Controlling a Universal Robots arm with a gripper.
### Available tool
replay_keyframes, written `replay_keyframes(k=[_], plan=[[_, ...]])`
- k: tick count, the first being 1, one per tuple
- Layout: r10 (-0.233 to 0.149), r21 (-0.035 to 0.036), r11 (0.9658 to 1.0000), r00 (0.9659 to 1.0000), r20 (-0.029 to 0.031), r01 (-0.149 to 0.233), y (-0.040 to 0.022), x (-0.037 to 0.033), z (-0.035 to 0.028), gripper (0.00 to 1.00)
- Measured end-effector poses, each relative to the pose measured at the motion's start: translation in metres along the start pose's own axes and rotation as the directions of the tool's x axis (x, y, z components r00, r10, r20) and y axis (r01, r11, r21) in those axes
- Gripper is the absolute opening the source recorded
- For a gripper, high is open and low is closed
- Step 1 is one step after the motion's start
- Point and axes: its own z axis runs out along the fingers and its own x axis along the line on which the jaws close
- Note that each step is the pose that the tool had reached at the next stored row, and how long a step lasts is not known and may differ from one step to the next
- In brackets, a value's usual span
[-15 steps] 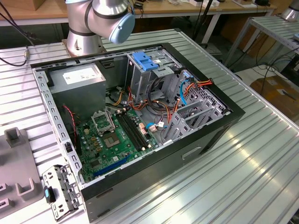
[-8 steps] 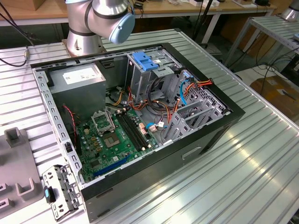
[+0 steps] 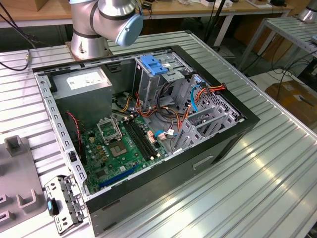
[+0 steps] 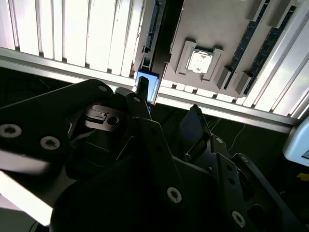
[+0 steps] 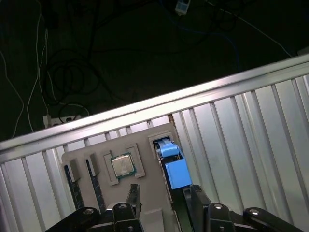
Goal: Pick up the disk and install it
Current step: 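Pick up the disk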
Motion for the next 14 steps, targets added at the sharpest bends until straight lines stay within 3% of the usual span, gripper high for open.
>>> replay_keyframes(k=[4,6,8,10,14], plan=[[-0.055,0.0006,0.9985,0.9985,-0.0011,0.055,0.0000,0.0000,0.0001,0.54],[-0.099,0.0011,0.9951,0.9951,-0.0020,0.099,0.0000,0.0000,0.0002,0.54],[-0.155,0.0014,0.9879,0.9879,-0.0033,0.155,0.0000,0.0000,0.0003,0.54],[-0.169,0.0015,0.9856,0.9856,-0.0036,0.169,0.0000,0.0000,0.0003,0.54],[-0.170,0.0016,0.9854,0.9854,-0.0036,0.170,0.0000,0.0000,0.0004,0.54]])
